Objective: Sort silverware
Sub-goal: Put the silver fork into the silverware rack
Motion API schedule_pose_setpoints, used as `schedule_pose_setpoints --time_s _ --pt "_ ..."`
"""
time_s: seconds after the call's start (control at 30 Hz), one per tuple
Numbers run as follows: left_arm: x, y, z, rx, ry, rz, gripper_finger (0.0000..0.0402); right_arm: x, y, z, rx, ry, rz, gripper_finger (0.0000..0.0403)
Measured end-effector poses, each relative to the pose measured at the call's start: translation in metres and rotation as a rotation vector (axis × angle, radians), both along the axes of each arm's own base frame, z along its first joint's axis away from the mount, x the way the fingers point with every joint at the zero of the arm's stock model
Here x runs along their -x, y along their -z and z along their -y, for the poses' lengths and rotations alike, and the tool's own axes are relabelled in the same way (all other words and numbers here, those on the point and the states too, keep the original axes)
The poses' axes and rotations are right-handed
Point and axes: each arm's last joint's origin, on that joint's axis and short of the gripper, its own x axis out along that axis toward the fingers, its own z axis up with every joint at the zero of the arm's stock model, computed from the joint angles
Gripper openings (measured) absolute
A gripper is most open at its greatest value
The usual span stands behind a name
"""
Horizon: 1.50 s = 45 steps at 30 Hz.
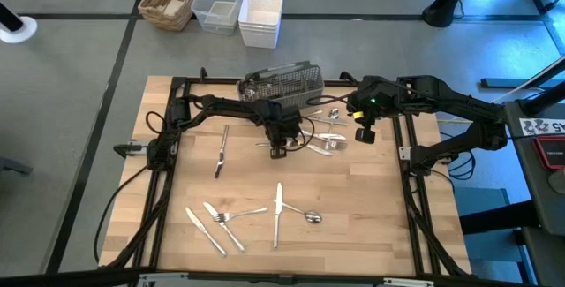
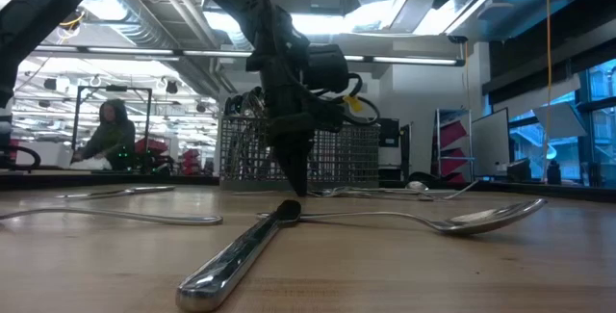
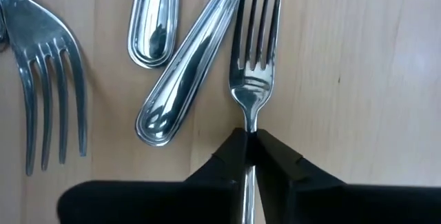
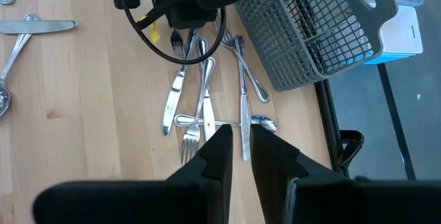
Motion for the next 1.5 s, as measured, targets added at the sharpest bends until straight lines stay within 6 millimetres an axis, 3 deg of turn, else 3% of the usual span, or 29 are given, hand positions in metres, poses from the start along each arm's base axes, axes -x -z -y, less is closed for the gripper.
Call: schedule_pose_setpoints --time_s 0.33,0.6,0.73,1.1,1.3,1.5 --pt "0.003 -0.013 0.006 0.094 -0.016 0.032 0.0006 0.001 0.000 0.000 -0.001 0.000 -0.006 0.0053" --pt "0.010 -0.059 0.008 0.129 -0.056 0.153 0.0005 0.004 0.002 -0.001 -0.003 -0.006 -0.045 0.0053" --pt "0.019 -0.095 0.005 0.122 -0.101 0.259 0.0004 0.005 0.003 -0.001 0.003 -0.021 -0.060 0.0053" --pt "0.076 -0.187 -0.026 -0.045 -0.339 0.488 0.0004 0.009 0.004 -0.001 0.008 -0.045 -0.113 0.0053" --pt "0.098 -0.214 -0.042 -0.190 -0.536 0.582 0.0004 0.014 0.002 -0.002 0.011 -0.047 -0.106 0.0053" --pt "0.091 -0.226 -0.057 -0.312 -0.678 0.755 0.0006 0.018 -0.001 -0.003 0.025 -0.064 -0.095 0.0053"
